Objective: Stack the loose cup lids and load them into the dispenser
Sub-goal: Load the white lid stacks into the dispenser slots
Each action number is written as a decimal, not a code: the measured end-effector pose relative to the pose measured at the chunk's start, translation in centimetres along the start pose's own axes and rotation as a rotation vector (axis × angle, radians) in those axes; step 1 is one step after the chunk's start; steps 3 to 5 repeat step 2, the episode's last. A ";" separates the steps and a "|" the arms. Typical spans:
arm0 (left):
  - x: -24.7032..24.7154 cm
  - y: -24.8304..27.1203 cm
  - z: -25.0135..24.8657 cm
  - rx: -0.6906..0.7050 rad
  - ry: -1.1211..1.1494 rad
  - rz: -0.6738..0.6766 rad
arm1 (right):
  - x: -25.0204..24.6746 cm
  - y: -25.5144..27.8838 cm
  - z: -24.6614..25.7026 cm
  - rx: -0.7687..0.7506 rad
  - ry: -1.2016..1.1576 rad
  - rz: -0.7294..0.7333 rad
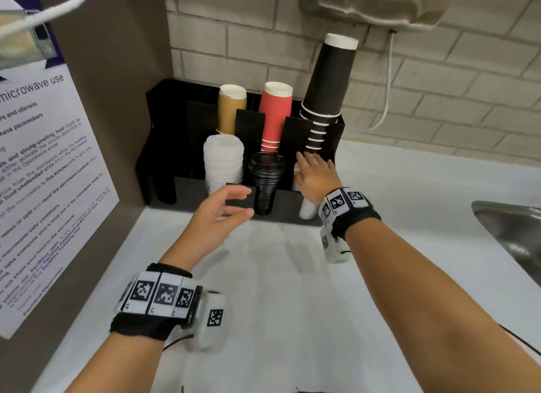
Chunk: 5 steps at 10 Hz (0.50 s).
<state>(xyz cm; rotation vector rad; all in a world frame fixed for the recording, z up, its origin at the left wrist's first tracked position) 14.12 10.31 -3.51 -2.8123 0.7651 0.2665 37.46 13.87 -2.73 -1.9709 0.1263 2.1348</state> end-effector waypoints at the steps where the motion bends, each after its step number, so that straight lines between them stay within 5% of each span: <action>1: 0.6 -0.3 -0.9 0.011 -0.007 0.015 | -0.7 -0.2 -0.3 0.027 -0.137 0.051; 2: 0.5 1.0 -1.8 0.031 0.007 0.007 | -3.5 1.2 -0.2 -0.006 -0.377 -0.085; 5: 0.5 1.0 -1.8 0.031 0.007 0.007 | -3.5 1.2 -0.2 -0.006 -0.377 -0.085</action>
Point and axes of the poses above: each hand's wrist, its own y-axis away from the middle knuckle, its own x-axis out of the palm, z = x × y, the point moved 9 cm from there along -y, towards the middle knuckle, and after that the axes turned 3 degrees about -y, right-handed, at the moved point
